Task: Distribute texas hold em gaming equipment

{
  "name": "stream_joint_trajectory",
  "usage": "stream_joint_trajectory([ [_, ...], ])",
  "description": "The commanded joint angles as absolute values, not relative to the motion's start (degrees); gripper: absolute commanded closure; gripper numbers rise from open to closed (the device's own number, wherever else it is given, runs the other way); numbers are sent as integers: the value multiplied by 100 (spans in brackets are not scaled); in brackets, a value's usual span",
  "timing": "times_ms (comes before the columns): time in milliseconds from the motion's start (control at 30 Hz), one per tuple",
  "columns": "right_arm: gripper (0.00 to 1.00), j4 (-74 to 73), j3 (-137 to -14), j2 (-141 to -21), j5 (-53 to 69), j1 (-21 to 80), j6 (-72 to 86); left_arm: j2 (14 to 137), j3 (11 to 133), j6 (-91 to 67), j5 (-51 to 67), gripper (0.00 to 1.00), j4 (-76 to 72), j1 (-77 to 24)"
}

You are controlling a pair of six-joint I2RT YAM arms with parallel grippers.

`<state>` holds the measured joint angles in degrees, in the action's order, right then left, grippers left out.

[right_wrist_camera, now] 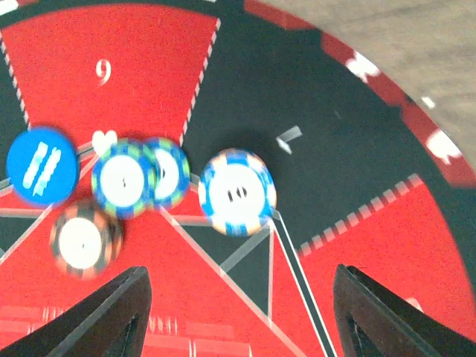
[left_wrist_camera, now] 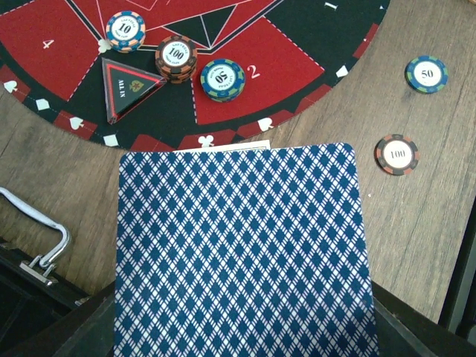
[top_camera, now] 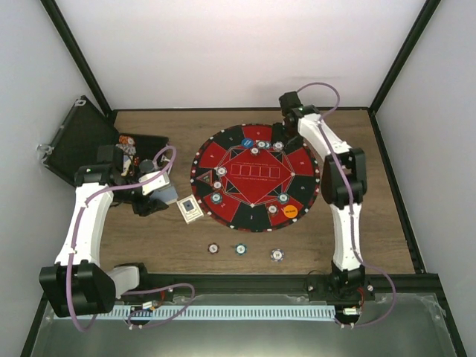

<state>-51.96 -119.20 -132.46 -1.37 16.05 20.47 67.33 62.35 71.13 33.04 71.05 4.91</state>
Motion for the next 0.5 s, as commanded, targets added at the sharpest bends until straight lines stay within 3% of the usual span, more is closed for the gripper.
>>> stream_joint_trajectory([
  [0,31,-4850,-10472,-11712,-364,1846,2260,6707,6386,7176,3422,89,7048,520],
  [267,29,-4433,-6558,-8954,-922,3732,3373,6653,6322,7190,3493,89,7043,511],
  [467,23,-4667,-4948,-7791,-865,5107,4877,6611,6282,7204,3507,89,7059,505],
])
